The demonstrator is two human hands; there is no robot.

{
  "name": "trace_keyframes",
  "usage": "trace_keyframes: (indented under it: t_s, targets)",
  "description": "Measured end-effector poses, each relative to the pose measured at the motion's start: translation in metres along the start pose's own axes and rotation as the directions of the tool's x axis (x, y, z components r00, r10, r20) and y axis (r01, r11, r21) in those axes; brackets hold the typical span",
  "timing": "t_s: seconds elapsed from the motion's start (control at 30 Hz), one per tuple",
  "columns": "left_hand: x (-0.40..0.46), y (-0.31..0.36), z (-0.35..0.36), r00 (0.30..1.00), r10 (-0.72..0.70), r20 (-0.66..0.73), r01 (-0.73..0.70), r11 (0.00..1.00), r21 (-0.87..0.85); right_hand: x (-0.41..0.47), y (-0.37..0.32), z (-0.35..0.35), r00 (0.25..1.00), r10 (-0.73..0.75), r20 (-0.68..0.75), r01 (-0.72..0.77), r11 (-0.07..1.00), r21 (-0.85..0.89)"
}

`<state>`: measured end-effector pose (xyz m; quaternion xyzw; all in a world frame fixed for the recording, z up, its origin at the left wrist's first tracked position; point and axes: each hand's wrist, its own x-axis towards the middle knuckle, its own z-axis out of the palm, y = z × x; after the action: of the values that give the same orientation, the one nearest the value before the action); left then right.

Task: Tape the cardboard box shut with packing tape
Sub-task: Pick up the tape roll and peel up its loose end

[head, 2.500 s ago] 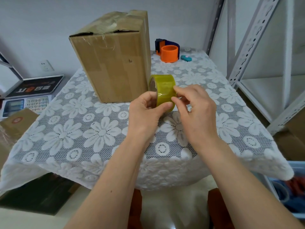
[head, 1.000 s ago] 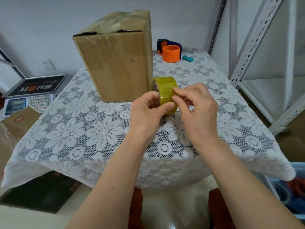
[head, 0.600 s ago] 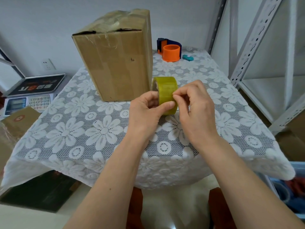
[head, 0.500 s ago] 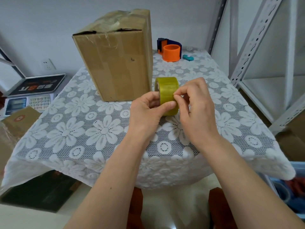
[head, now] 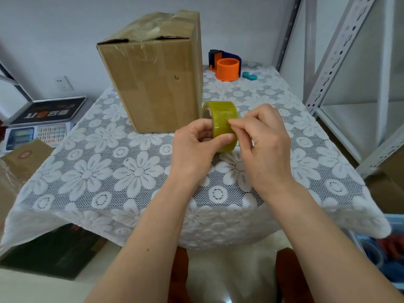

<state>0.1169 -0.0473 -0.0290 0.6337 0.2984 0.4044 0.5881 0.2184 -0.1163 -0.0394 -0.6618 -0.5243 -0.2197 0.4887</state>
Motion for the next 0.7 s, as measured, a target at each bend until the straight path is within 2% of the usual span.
trace_keyframes:
  t_s: [0.37, 0.7]
  targets:
    - [-0.0007, 0.0047, -0.0041, 0.996, -0.073, 0.045, 0.075, 0.996, -0.050, -0.0001, -0.0051, -0.0021, 0.998, 0.035, 0.045, -0.038, 0.997, 0.062]
    - [-0.0012, 0.0061, -0.0055, 0.993, -0.098, 0.068, 0.102, 0.993, -0.067, -0.0005, -0.0031, -0.0033, 0.998, -0.007, 0.061, 0.004, 0.999, 0.054]
